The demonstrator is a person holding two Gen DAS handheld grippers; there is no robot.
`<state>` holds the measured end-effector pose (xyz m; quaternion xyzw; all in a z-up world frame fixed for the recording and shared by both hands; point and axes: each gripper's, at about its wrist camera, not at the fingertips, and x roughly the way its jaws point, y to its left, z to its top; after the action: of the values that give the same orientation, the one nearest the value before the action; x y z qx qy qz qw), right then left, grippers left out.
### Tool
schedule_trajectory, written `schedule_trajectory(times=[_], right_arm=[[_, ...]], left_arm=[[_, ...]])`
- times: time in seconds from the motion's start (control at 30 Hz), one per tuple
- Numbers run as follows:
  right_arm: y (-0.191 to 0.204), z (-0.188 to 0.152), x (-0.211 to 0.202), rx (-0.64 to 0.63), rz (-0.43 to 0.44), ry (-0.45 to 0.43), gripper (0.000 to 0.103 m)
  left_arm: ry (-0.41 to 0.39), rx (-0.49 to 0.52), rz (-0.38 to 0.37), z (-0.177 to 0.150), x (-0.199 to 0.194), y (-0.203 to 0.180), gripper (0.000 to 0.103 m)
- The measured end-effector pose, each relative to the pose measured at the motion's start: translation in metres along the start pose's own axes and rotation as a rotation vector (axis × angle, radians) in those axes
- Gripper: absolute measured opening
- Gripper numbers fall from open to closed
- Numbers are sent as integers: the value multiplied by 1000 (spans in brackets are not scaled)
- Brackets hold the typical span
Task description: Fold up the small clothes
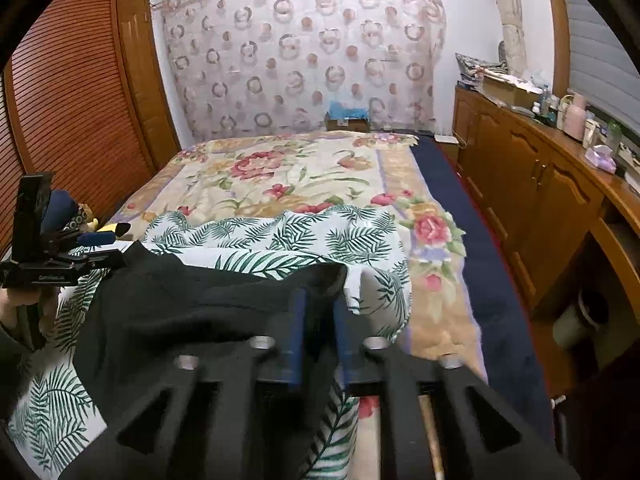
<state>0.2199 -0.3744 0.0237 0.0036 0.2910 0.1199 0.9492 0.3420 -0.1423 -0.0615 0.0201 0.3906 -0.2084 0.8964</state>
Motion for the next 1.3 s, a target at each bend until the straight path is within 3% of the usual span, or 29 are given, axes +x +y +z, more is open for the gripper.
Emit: schedule_trajectory(times=[0.07, 0.13, 0.27, 0.43, 0.63, 0.73, 0.8, 0.87, 0.9, 0.97, 1.1, 1.3], right_arm=[[8, -2, -5, 12, 17, 4, 56], [13, -6, -2, 10, 46, 20, 67], [8, -11, 16, 8, 49, 87, 68], [1, -15, 33, 48, 80, 144, 68], [0, -12, 39, 46, 140, 155, 68], [-2, -12, 39, 34, 148, 156, 68], [0, -17, 42, 33, 158, 151, 62], [1, -17, 44, 27, 176, 146, 44], [3, -19, 43, 27, 199, 148, 38], [4, -21, 42, 24, 217, 143, 29], [5, -22, 35, 14, 206, 117, 23], [15, -20, 5, -13, 173, 11, 21]], left_arm=[[0, 9, -21, -1, 0, -5, 76], [14, 25, -35, -2, 5, -10, 76], [53, 28, -44, -3, 19, -13, 76], [106, -39, -108, -4, 34, -4, 76], [90, -37, -111, -4, 34, -7, 76], [88, -21, -138, -2, 35, -11, 60], [91, -17, -163, -2, 37, -14, 48], [95, -18, -184, -2, 37, -16, 36], [96, -26, -194, -1, 38, -16, 35], [109, -45, -241, 0, 40, -14, 19], [78, -43, -260, 0, 26, -18, 14], [-82, -13, -267, 4, -40, -30, 12]])
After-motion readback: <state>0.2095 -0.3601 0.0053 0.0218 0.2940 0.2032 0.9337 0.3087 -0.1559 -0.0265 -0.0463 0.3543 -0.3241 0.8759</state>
